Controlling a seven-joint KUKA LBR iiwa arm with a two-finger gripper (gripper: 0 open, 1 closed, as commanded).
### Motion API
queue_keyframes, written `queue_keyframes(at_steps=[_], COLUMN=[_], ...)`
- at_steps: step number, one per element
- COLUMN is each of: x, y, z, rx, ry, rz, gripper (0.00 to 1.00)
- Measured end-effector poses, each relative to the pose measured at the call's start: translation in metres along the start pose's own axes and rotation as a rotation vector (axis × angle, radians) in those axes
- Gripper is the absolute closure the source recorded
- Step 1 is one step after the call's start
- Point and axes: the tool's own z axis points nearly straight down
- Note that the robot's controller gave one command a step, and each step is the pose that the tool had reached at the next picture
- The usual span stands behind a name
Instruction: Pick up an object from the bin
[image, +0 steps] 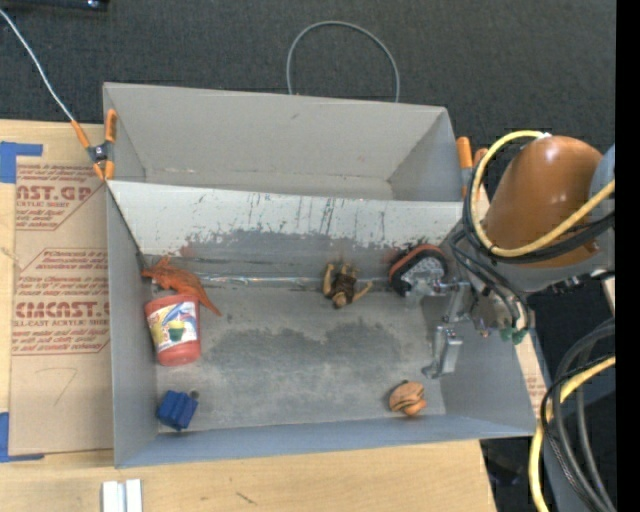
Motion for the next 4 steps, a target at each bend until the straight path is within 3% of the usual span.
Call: queue_keyframes(at_steps=[1,2,3,4], x=[0.031,0.029,-0.016,-0.047], y=[-0.015,-0.015,0.013,0.111], z=[0.112,0.107,0.130,0.129], rx=[-0.002,0.000,-0.002,-0.005], ry=[0.006,-0.002,-0.003,-0.008], rz=[0.096,0.094,0.132,0.264], gripper=[0.00,1.00,1.00,1.00])
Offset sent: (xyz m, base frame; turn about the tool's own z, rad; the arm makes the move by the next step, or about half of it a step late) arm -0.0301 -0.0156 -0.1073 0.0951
